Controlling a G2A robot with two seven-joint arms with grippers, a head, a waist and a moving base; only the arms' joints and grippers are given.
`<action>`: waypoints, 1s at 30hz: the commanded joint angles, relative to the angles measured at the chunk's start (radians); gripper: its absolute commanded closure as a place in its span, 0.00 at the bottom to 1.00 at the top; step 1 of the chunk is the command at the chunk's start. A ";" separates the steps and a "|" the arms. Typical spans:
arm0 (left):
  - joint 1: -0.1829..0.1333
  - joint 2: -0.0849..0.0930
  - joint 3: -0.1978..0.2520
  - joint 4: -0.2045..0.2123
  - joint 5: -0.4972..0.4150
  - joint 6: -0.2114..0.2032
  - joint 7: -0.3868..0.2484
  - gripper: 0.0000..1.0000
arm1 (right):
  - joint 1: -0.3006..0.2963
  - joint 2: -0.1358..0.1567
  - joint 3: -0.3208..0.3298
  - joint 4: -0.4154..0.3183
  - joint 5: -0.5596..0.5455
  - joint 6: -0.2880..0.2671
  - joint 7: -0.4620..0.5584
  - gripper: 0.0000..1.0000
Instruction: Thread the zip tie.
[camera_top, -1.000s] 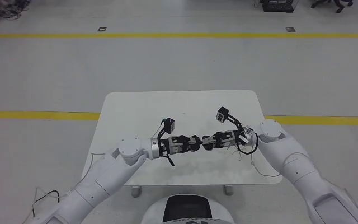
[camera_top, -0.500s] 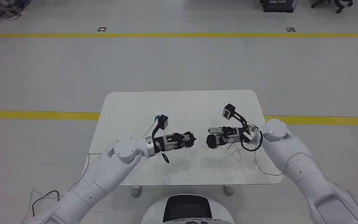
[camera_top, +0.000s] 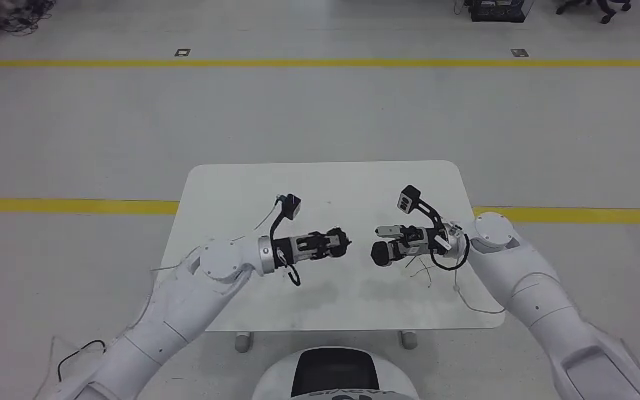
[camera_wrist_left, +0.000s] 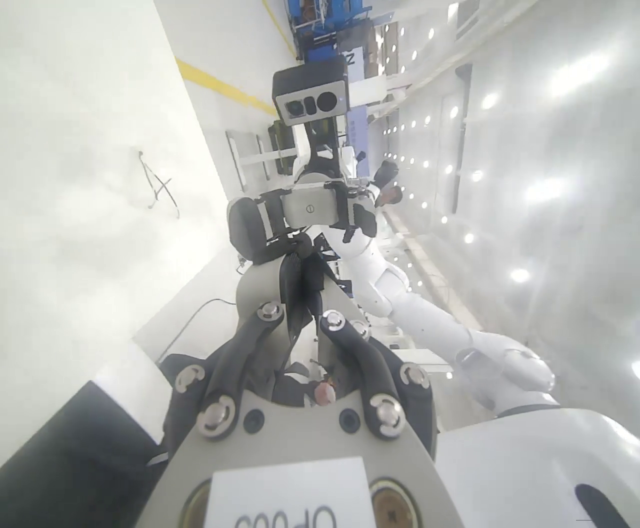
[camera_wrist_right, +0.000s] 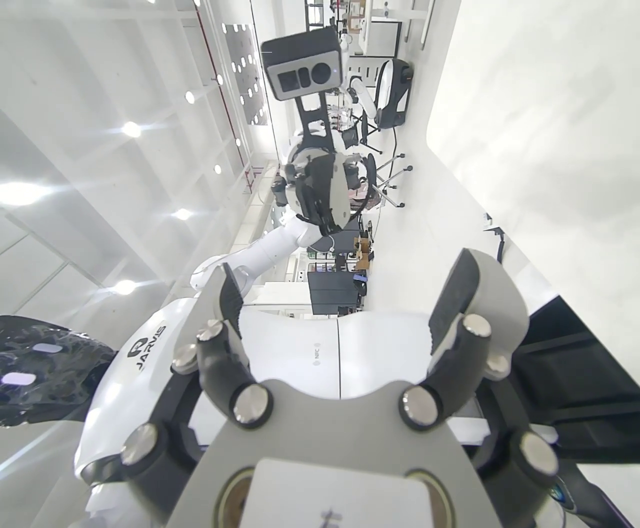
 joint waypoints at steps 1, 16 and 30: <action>-0.001 0.006 -0.012 -0.022 0.044 -0.005 -0.005 1.00 | 0.000 0.000 0.000 0.000 0.000 0.000 0.000 0.00; -0.017 0.013 -0.030 -0.035 0.092 -0.058 -0.053 1.00 | 0.000 0.000 0.000 0.000 0.000 0.000 0.000 0.00; -0.017 0.013 -0.030 -0.035 0.092 -0.058 -0.053 1.00 | 0.000 0.000 0.000 0.000 0.000 0.000 0.000 0.00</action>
